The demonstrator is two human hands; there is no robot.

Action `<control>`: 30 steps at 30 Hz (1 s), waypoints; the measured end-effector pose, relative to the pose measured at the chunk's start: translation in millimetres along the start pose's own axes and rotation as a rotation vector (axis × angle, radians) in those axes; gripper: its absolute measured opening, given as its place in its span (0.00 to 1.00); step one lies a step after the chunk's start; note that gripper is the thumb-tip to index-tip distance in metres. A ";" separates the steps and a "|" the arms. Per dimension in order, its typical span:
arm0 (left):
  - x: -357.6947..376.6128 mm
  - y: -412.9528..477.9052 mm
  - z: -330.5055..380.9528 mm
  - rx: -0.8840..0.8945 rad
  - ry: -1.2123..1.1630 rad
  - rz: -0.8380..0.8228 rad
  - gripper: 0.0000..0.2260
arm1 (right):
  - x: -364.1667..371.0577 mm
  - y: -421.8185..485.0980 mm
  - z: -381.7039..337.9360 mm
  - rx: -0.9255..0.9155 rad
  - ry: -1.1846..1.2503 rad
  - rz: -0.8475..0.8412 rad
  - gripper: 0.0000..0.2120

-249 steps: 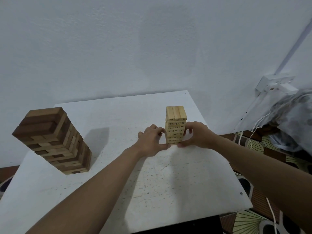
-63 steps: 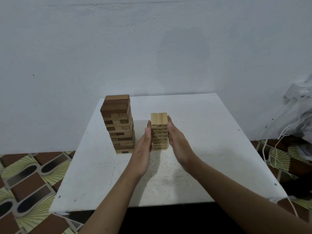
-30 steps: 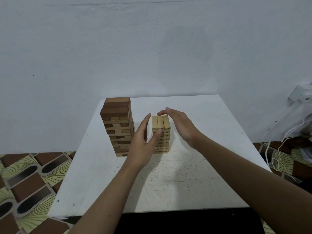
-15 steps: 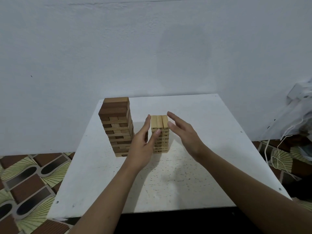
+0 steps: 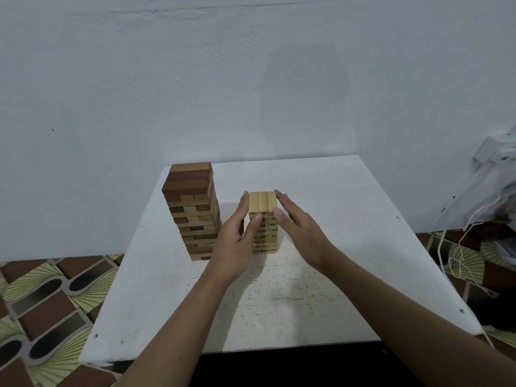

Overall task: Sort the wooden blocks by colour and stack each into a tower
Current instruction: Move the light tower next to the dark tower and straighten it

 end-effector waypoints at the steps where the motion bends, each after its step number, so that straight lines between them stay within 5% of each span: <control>1: 0.3 0.1 0.0 -0.002 0.003 -0.003 0.30 | 0.2 0.0 0.1 -0.002 0.003 0.000 0.29; 30: -1.9 -2.4 -2.9 -0.025 0.002 -0.017 0.33 | 3.5 7.5 9.7 -0.003 0.021 0.038 0.34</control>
Point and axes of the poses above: each hand's wrist, its own y-axis towards the middle knuckle, its own x-axis out of the palm, z = x × y, the point moved 2 cm from there along y, towards the middle knuckle
